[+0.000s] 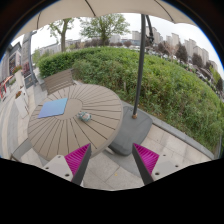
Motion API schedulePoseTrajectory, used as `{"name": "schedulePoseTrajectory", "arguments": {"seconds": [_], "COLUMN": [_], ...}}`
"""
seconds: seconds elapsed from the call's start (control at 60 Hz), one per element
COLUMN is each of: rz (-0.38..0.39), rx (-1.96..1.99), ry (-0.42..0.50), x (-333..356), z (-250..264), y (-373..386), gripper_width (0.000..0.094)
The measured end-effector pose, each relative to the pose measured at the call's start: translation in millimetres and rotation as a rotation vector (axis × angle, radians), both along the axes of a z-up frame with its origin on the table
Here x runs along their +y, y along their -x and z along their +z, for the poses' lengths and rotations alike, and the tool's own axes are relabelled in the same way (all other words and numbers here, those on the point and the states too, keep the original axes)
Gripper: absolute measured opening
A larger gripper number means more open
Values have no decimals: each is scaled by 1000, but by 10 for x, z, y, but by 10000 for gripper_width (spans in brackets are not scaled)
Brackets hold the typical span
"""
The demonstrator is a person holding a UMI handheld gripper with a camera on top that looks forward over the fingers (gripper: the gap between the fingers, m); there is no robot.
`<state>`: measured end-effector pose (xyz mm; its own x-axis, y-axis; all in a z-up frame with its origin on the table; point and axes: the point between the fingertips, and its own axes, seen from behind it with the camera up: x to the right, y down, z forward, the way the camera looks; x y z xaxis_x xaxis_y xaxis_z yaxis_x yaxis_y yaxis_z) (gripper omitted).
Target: Arrange mouse
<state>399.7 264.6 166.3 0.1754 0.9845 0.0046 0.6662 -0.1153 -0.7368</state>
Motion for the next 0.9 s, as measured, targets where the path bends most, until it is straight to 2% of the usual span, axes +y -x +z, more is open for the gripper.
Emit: {"name": "schedulePoseTrajectory", "arguments": {"seconds": [0.517,0.717,0.9], "rz": [165,147,119], "rx": [42,97,125], "ry": [-60,2,-58], "x": [-845,-1066,-1012], "z": [-532,-837,-1232], "y": [975,1581,2189], "gripper_width": [854,854,852]}}
